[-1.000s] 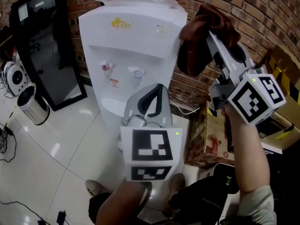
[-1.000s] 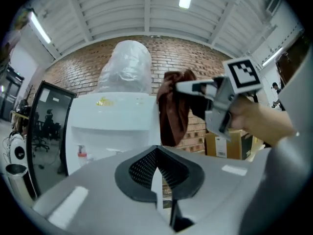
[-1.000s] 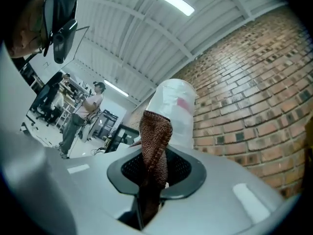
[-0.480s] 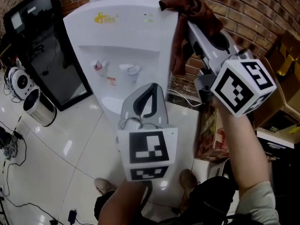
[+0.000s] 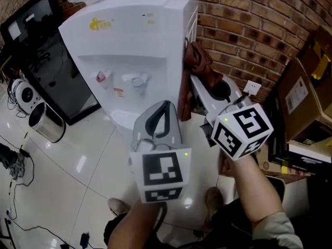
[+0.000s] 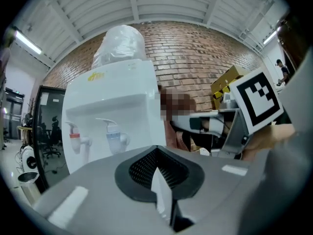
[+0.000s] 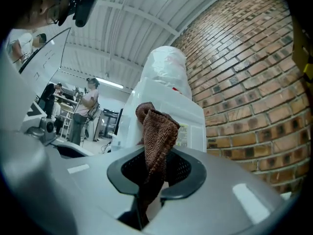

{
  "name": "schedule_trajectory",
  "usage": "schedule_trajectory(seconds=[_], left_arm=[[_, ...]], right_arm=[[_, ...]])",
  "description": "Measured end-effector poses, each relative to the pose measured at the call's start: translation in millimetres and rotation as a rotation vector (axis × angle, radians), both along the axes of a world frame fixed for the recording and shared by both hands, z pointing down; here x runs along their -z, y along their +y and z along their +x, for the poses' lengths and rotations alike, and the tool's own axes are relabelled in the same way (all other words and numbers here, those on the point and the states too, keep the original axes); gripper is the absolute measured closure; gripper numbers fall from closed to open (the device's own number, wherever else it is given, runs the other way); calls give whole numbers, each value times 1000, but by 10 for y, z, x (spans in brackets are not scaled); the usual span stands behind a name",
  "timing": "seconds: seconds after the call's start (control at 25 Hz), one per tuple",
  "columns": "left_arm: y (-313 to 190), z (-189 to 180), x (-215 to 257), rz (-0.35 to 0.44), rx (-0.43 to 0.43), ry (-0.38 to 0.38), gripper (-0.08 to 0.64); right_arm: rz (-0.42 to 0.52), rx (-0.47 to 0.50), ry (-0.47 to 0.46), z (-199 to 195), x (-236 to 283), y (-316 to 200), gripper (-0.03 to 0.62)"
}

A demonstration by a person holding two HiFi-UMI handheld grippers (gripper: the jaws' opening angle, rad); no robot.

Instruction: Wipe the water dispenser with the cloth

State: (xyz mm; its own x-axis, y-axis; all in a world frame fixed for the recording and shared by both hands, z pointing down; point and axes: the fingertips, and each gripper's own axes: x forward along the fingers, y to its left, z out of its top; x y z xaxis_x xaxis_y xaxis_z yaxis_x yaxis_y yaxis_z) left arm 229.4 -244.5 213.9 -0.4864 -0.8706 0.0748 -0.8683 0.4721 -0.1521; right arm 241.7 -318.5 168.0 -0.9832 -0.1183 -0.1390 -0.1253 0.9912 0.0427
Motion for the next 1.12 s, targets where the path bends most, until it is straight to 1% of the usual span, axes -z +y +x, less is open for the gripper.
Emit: schedule_trajectory(seconds=[0.16,0.28,0.44,0.6,0.68,0.84,1.0,1.12], left_arm=[[-31,14,-157,-2,-11,2,560],[-27,-2,-323,-4,0,17,560],[-35,2,-600,-50,9,31,560],[33,47,-903,-116,17,37,560],[92,60,-1065,-139,24,67,560],[139,90,-1362,-147,44,166,560],[124,173,-1822,-210,75,247,560],[103,220,-2233,-270,107,294,560]], right_arm=[[-22,-5,56,-5,-406,-2,514],[-28,-7,113,-16,-757,-7,514],[-88,10,242,-3,-1446,26,514],[-134,28,351,-12,-2013,43,514],[-140,40,405,-19,-2260,27,514],[-173,53,525,-38,-2795,-15,514],[-211,65,654,-30,-3358,13,513],[-234,70,731,-34,-3694,25,512]])
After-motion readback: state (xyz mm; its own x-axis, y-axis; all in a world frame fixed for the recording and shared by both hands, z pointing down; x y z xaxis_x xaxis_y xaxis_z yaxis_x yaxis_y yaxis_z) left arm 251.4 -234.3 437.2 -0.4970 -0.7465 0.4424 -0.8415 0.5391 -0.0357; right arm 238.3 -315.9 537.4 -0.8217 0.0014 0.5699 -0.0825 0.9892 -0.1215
